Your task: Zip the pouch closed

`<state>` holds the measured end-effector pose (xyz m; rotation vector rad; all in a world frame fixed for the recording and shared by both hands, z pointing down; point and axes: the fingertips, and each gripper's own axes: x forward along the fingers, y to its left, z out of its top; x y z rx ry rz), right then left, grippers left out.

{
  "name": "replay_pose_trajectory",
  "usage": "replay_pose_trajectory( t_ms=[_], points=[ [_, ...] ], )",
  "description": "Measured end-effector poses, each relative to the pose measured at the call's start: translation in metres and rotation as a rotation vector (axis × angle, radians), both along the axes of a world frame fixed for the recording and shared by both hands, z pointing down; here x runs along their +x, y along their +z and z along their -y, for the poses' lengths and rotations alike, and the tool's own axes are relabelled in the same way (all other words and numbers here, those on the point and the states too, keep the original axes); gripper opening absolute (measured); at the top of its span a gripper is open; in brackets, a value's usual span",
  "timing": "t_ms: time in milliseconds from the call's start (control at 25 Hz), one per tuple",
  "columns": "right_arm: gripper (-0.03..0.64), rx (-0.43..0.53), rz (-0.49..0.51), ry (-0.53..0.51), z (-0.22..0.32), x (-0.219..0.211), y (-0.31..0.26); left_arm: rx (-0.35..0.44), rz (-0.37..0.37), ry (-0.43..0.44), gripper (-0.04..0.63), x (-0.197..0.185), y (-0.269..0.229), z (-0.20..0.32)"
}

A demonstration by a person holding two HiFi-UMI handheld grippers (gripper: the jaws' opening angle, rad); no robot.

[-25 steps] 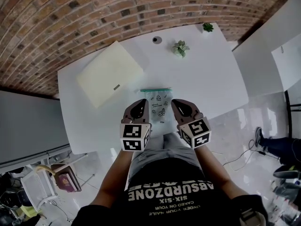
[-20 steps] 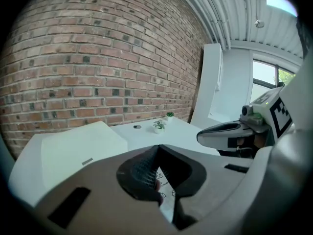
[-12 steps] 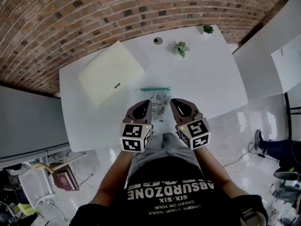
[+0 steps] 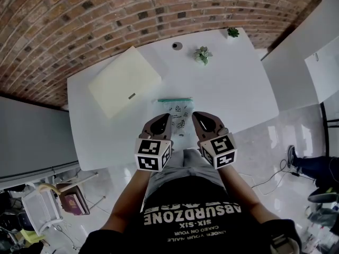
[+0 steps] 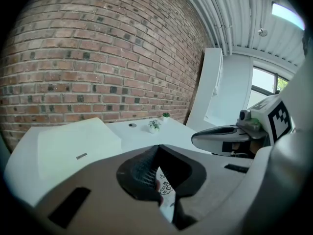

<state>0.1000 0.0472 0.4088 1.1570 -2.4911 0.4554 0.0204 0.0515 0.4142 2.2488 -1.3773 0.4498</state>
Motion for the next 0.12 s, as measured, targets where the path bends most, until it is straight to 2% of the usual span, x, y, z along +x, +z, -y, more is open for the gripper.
replay_pose_trajectory(
  t_ms=[120],
  points=[
    [-0.003, 0.002, -0.006, 0.008, 0.0003, 0.0022, 0.0015, -0.004, 0.000, -0.002, 0.006, 0.0000, 0.0019, -0.0011]
  ],
)
